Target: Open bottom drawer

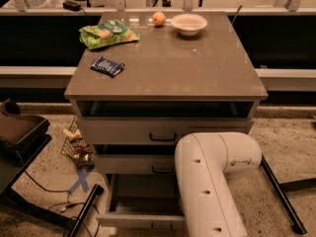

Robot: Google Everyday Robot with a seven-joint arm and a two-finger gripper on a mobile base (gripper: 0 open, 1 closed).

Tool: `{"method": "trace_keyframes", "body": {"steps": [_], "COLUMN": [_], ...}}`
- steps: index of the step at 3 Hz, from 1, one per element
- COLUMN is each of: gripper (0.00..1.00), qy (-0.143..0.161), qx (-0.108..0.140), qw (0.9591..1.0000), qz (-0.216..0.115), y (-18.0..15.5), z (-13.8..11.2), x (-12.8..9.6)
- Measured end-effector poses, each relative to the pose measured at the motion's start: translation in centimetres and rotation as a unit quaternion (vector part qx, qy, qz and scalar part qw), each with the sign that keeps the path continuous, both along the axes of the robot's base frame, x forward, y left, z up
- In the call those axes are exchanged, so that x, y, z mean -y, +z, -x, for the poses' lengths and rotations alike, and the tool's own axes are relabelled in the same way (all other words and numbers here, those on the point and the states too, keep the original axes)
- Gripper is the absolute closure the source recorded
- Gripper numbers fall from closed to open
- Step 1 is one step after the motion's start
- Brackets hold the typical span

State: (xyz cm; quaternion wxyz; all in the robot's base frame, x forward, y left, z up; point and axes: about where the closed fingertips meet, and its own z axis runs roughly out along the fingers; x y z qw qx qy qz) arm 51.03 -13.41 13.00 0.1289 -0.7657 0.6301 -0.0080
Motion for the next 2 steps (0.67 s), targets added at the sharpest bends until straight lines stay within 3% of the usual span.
{"method": "trace_keyframes", "body": {"steps": [1,2], "gripper": [1.0,1.0], "qy": [-0.011,-0.047], "qx": [-0.028,-0.073], "qw": [0.9996,0.9962], "qz": [0.0,-0.009], "y": [-0.3,0.7], "z": [1.8,6.9], "x": [0.7,2.6]}}
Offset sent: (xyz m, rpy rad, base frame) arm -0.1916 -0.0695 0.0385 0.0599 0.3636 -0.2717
